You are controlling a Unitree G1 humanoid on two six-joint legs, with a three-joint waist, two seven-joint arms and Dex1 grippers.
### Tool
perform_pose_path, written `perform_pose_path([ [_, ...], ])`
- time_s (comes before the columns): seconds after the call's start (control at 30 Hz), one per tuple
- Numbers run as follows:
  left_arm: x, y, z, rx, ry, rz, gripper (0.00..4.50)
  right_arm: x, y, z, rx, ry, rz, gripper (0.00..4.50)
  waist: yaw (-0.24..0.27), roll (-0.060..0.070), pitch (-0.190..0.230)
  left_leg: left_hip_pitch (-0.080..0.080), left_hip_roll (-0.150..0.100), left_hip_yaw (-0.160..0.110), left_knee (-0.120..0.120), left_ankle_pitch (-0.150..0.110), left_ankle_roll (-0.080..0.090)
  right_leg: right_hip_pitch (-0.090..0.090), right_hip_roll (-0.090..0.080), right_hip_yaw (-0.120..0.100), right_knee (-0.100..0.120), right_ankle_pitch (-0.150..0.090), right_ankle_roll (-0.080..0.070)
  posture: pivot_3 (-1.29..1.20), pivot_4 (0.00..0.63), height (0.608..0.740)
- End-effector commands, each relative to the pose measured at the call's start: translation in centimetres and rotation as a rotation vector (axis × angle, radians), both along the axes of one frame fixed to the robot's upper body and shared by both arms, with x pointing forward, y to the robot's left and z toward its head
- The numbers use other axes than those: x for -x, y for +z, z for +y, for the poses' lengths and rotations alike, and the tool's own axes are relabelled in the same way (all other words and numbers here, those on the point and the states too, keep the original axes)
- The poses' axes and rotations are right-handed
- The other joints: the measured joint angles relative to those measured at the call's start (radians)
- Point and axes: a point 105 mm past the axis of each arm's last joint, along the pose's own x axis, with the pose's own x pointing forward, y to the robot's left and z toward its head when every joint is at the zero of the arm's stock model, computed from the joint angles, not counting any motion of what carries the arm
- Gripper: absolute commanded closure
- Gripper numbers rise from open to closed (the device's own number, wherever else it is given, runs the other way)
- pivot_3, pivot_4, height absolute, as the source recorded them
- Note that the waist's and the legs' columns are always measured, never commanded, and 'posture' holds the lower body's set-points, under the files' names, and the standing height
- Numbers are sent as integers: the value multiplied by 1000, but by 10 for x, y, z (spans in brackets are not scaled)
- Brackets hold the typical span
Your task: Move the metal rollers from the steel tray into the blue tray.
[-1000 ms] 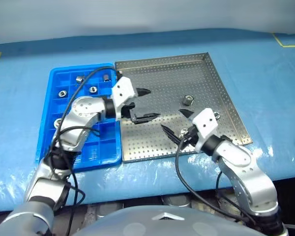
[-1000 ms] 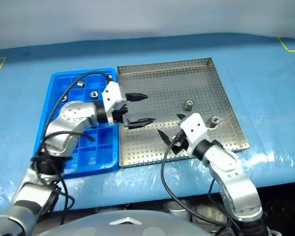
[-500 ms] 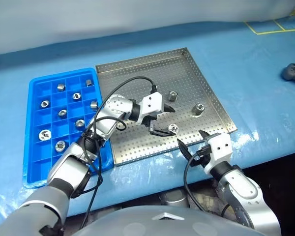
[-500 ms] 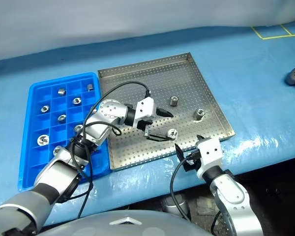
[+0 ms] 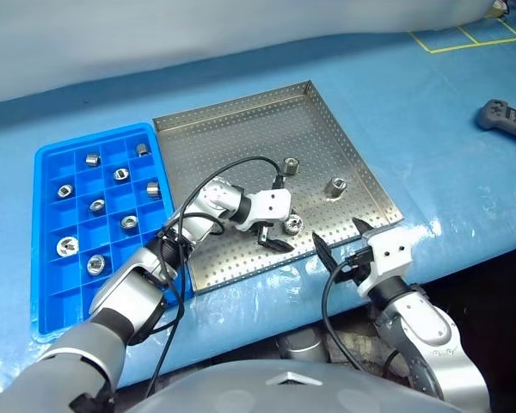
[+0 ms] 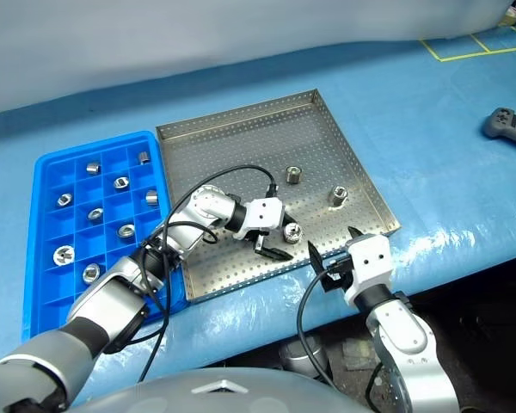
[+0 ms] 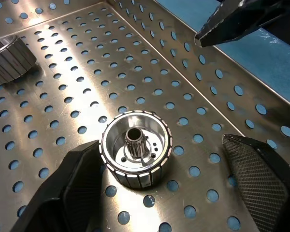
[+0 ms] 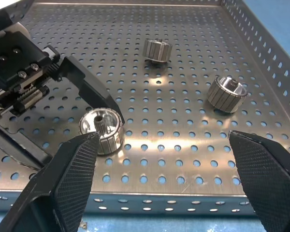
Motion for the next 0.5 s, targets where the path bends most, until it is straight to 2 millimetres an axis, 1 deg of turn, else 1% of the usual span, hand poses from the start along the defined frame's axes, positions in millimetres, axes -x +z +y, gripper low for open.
perform_pose_path([
  [0.03, -8, 17, -8, 90, 41, -44, 1937, -2, 6, 5, -2, 13, -33, 0, 0, 0, 0, 0, 0, 0, 0, 0, 0, 0, 0, 0, 0, 0, 0, -408, 150, 740],
  [0.1, -13, 27, -11, 145, 78, -52, 2585, -4, 6, 6, 0, 20, -32, 0, 1, 0, 0, 0, 0, 0, 0, 0, 0, 0, 0, 0, 0, 0, 0, -392, 150, 740],
  [0.13, -16, 34, -11, 176, 100, -56, 2814, -5, 6, 7, 0, 25, -33, 0, 2, 0, 0, 0, 0, 0, 0, 0, 0, 0, 0, 0, 0, 0, 0, -385, 150, 740],
  [0.27, -27, 60, -7, 284, 185, -92, 2815, -9, 9, 13, -1, 59, -45, 0, 3, 0, 0, 0, 0, 0, 0, 0, 0, 0, 0, 1, 0, 0, 1, -358, 150, 740],
  [0.33, -34, 80, 2, 361, 253, -127, 2815, -14, 13, 20, -3, 97, -61, 0, 7, 0, 0, 0, 0, 0, 0, 0, 0, 0, 0, 0, 1, 0, 1, -338, 150, 740],
  [0.4, -39, 100, 16, 437, 344, -168, 2815, -20, 19, 29, -6, 139, -85, 0, 10, 0, 0, 0, 0, 0, 0, 0, 0, 0, 0, 1, 1, 2, -1, -309, 150, 740],
  [0.43, -41, 107, 21, 459, 379, -181, 2815, -22, 22, 32, -9, 154, -92, 0, 14, 0, 0, 0, 0, 0, 0, 0, 0, 0, 0, 1, 1, 2, -2, -301, 150, 740],
  [0.5, -42, 125, 44, 515, 497, -243, 2815, -31, 29, 46, -16, 219, -121, 0, 19, 0, 0, 0, 0, 0, 0, 0, 0, 0, 0, 1, 1, 3, -3, -269, 150, 740],
])
